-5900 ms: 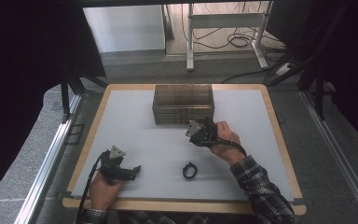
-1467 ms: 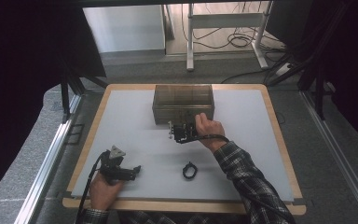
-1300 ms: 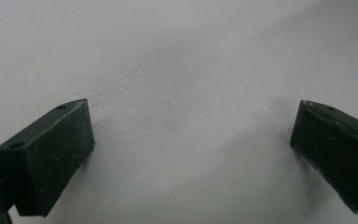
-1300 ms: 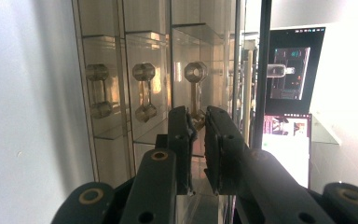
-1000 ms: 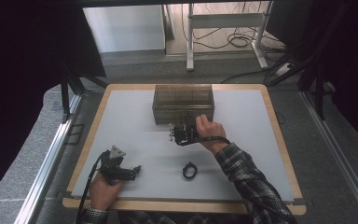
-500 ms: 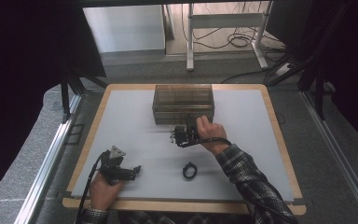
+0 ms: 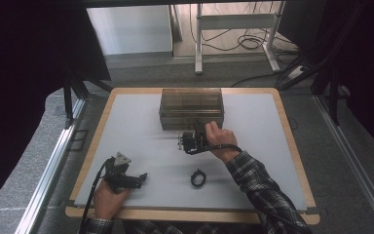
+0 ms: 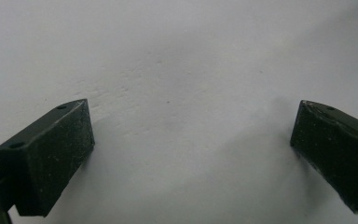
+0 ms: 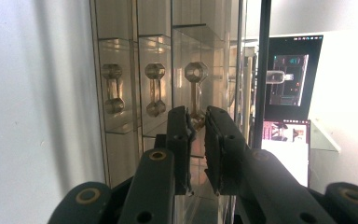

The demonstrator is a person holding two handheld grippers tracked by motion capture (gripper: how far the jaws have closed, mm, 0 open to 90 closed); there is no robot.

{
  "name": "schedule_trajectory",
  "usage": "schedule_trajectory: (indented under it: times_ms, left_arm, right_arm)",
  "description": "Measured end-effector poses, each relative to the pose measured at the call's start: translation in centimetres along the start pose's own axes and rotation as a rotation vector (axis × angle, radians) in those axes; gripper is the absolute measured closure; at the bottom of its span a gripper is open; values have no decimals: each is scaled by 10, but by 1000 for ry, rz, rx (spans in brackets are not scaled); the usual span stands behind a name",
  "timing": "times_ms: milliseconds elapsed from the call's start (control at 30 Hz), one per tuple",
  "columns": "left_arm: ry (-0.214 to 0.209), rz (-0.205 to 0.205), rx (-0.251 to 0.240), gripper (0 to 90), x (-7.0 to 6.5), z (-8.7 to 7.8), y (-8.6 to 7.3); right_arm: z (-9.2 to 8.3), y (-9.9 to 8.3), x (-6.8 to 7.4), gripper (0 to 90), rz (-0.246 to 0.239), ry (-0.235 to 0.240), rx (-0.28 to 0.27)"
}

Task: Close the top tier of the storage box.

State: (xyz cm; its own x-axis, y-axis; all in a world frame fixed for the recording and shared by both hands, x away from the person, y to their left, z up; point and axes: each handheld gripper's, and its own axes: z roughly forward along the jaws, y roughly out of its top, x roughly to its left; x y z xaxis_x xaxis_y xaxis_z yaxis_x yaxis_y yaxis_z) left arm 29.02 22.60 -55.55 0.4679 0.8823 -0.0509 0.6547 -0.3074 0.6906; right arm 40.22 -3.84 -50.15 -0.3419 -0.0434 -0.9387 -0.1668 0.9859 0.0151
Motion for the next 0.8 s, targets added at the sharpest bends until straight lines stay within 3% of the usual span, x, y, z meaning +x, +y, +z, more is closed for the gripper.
schedule_trajectory:
  times_ms: [233,800]
  left_arm:
    - [1,1,1,0,0,0,0]
    - [1,3,1,0,0,0,0]
  right_arm:
    - [-1,-1,-2,736,13,16,-6]
    - [-6,-2,-12,680,117,107,-49]
